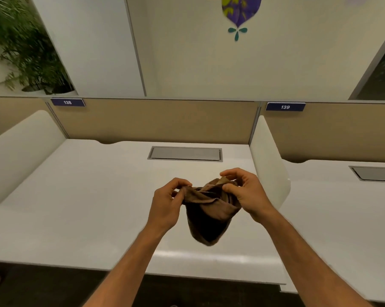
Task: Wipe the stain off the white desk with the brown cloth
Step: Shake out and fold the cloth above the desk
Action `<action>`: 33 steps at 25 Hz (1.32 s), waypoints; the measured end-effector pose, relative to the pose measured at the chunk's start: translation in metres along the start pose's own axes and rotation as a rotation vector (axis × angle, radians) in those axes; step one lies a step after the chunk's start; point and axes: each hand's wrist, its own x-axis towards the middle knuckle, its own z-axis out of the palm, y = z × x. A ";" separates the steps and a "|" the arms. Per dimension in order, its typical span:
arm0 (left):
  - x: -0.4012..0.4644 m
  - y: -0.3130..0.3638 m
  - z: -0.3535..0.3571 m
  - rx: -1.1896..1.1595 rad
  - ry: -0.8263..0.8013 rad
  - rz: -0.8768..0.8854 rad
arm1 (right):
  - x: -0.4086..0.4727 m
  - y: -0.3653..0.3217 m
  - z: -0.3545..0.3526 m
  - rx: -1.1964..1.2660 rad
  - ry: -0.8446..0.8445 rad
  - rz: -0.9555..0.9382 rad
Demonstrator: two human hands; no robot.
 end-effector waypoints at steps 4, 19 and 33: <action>0.028 -0.008 -0.013 0.119 -0.089 0.090 | 0.020 -0.009 0.039 -0.066 -0.051 -0.014; 0.102 -0.100 -0.043 -0.005 -0.523 0.015 | 0.067 -0.013 0.098 -0.153 0.101 -0.065; 0.101 -0.105 -0.016 0.060 -0.163 -0.033 | 0.097 -0.028 0.067 0.019 0.319 -0.186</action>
